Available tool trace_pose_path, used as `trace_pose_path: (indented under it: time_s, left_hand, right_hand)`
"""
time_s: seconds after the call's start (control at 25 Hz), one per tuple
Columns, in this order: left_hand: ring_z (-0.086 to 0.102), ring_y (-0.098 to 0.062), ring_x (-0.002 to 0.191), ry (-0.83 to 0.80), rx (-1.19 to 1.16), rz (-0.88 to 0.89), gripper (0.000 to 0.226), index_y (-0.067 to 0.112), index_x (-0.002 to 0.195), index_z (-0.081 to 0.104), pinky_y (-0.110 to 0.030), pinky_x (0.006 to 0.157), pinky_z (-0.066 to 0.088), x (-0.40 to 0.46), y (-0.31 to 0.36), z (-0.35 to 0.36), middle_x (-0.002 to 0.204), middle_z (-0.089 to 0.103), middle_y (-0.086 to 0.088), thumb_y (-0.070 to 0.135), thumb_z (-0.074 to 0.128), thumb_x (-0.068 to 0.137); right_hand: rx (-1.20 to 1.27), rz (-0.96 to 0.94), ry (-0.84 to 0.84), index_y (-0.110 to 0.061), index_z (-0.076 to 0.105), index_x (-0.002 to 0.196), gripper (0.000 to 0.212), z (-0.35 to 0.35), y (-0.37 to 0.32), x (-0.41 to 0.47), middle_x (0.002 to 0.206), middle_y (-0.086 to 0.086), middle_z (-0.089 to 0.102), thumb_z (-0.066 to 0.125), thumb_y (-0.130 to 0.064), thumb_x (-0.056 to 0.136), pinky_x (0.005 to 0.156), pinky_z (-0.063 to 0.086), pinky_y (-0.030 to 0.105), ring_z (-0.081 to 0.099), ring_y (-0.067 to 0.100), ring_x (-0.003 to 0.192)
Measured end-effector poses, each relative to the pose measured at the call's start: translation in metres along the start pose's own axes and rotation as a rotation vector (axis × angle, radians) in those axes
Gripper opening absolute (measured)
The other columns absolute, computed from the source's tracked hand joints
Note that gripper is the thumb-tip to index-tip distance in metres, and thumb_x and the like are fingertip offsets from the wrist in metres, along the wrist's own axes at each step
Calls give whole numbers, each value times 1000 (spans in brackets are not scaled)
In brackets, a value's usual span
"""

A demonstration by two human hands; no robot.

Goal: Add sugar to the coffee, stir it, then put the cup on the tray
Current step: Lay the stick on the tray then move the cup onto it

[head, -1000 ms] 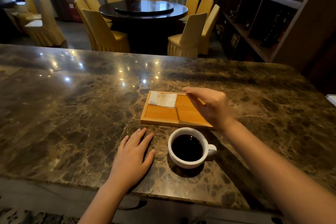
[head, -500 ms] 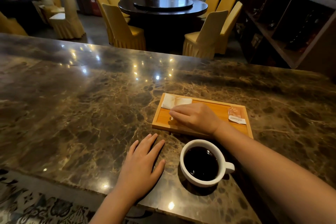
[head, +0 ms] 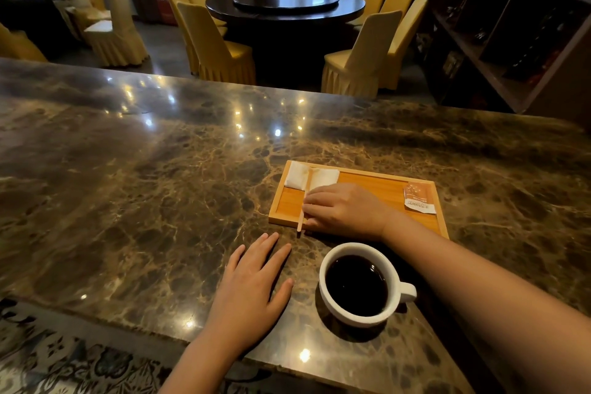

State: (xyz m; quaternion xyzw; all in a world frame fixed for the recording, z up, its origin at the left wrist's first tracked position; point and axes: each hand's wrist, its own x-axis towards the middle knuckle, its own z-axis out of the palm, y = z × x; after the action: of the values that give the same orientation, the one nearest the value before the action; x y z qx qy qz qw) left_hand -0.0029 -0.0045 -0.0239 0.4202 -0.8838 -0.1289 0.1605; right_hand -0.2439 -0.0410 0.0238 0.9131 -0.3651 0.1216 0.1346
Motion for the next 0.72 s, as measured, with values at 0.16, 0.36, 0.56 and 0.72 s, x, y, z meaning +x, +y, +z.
trace_pose_path:
  time_s: [0.16,0.36,0.56,0.72]
  left_hand:
    - [-1,3,135,2,-11,8,55,36,139,24,-32,113,0,0,0,0,152,21,9,52,27,87]
    - [0,2,134,17,-18,32,51,34,139,26,-33,114,1,0,-1,1,152,24,6,46,37,90]
    - [6,-2,136,25,-18,47,52,32,139,28,-36,115,5,1,-2,1,152,25,4,45,39,90]
    - [14,-9,140,18,-14,45,52,31,139,28,-38,115,7,2,-1,1,151,26,3,45,39,90]
  right_hand:
    - [-27,86,-5,-6,65,103,30,-10,2,-6,101,15,72,52,-29,91,66,58,34,67,26,91]
    - [-68,296,42,-6,65,105,25,-42,-13,-32,108,17,70,65,-19,84,75,55,38,66,32,98]
    - [167,778,211,-16,61,116,32,-68,-67,-86,116,5,65,55,-29,87,94,42,33,57,20,110]
    - [481,1072,236,-28,61,116,27,-61,-124,-110,114,-11,65,50,-35,92,91,42,28,56,6,108]
